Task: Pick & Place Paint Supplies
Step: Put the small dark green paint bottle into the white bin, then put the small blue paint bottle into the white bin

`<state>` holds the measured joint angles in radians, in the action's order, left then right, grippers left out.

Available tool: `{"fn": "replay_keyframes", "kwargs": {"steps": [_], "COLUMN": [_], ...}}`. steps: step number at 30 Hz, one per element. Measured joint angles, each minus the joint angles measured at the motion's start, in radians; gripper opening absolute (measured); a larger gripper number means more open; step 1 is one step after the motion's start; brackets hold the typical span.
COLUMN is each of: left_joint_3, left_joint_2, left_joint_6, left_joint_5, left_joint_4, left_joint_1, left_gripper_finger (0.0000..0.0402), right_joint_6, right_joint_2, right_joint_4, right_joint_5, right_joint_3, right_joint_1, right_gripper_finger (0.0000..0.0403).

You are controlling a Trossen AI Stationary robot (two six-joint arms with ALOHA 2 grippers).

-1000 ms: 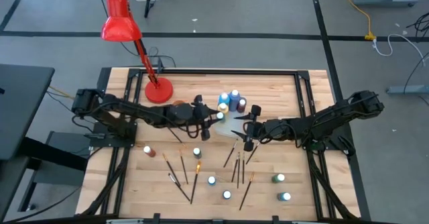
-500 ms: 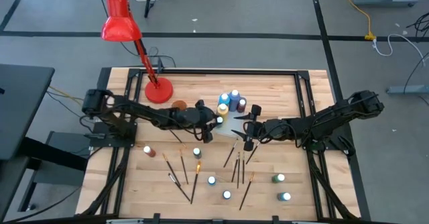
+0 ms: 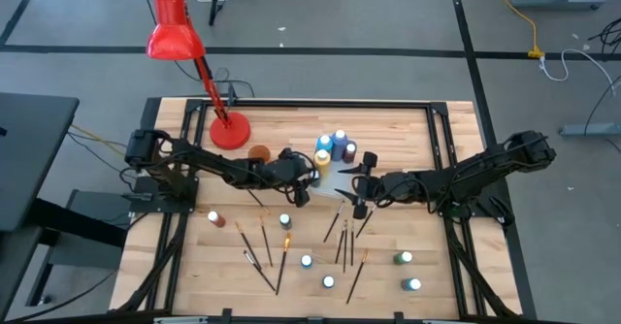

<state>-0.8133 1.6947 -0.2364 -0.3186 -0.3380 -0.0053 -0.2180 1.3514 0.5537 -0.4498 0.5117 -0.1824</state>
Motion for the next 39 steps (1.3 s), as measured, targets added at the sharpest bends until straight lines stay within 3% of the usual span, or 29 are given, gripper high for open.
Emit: {"fn": "replay_keyframes", "kwargs": {"steps": [4,16,22,31,39], "left_joint_3": [-0.003,0.000,0.001,0.000,-0.001], "left_joint_2": [0.026,0.044,0.011,-0.185,-0.310], "left_joint_6": [-0.014,0.036,0.034,0.086,0.108], "left_joint_5": [0.002,-0.006,0.007,0.023,0.026], "left_joint_4": [-0.029,-0.044,-0.029,0.029,0.083], "left_joint_1": [-0.001,-0.002,-0.004,-0.008,-0.008], "left_gripper_finger": [0.0135,0.0157,0.0159,0.0160,0.0160], "right_joint_6": [0.001,0.047,0.052,0.110,0.185], "right_joint_2": [0.000,0.002,0.002,0.004,0.105], "right_joint_4": [0.021,0.010,0.034,0.164,0.340], "right_joint_5": [0.070,0.110,0.321,0.676,0.789], "right_joint_3": [0.000,0.000,0.000,0.000,0.002], "right_joint_1": [0.010,0.031,0.031,0.031,0.007], "right_gripper_finger": [0.0251,0.0251,0.0251,0.0251,0.0251]}}
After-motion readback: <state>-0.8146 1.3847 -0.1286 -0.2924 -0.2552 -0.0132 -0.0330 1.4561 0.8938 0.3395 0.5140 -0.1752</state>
